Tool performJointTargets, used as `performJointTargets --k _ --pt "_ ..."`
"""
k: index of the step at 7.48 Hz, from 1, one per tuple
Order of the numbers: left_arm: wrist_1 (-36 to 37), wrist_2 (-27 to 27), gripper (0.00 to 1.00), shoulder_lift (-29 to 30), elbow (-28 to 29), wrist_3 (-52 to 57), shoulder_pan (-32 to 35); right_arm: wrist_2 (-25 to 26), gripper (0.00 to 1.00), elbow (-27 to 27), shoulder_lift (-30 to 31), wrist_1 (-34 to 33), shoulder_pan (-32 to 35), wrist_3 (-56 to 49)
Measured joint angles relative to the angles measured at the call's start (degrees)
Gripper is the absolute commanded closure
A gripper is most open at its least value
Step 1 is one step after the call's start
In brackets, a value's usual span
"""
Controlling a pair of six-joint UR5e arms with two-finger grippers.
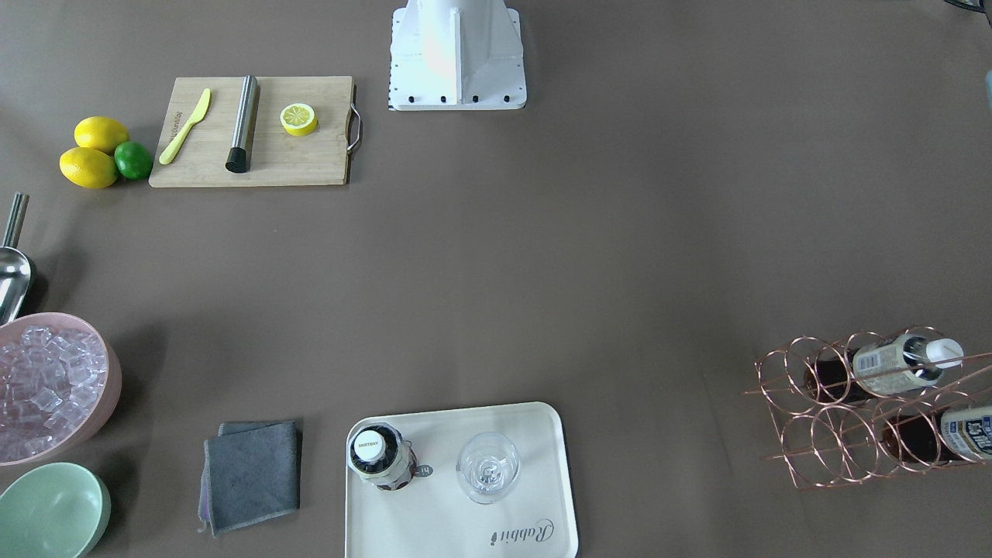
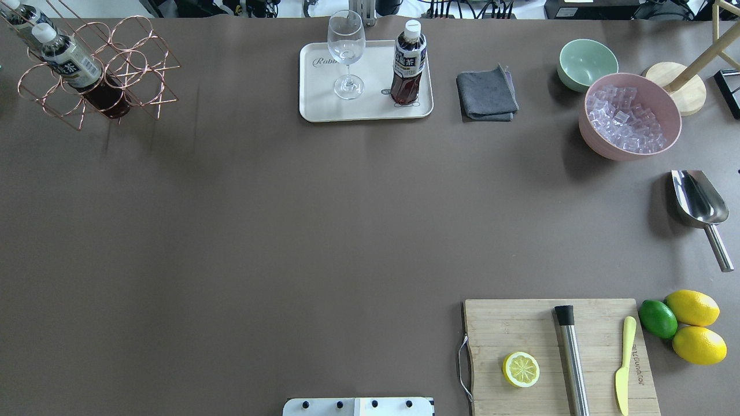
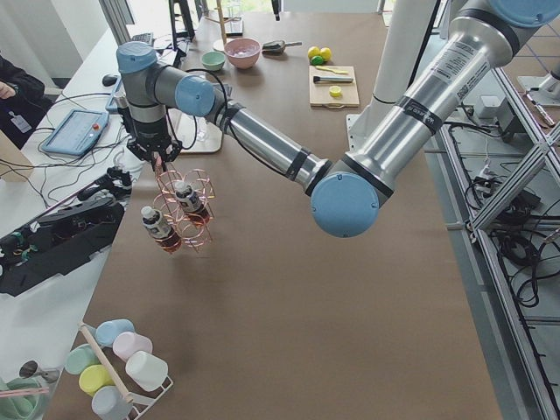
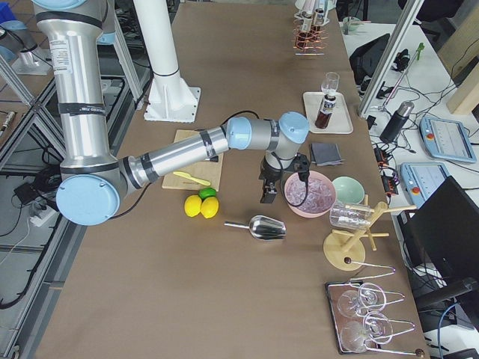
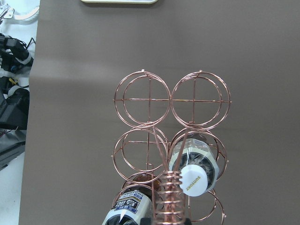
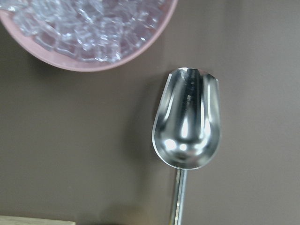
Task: Take tea from basket to plate
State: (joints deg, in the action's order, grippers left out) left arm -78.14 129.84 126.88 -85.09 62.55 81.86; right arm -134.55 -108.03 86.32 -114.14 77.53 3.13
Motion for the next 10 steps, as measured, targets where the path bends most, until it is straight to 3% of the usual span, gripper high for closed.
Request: performJointTargets --k 2,5,8,10 --pt "-5.3 -0.4 1.0 -0.2 5.3 -0.2 1.2 3.8 0.0 1.8 4.3 -0.4 4.7 -5.6" --pt "-7.0 -2.3 1.0 -0.2 7.6 -0.7 1.5 7.8 0.0 4.7 8.3 0.6 11.1 -9.4" --pt "-8.0 -2.5 1.0 0.2 7.8 -0.4 1.4 8.0 0.0 10.6 12.1 12.2 14.8 -12.4" --pt "-10.2 -2.6 1.0 0.3 7.9 -0.8 0.5 6.2 0.0 10.9 15.1 17.8 17.7 -12.5"
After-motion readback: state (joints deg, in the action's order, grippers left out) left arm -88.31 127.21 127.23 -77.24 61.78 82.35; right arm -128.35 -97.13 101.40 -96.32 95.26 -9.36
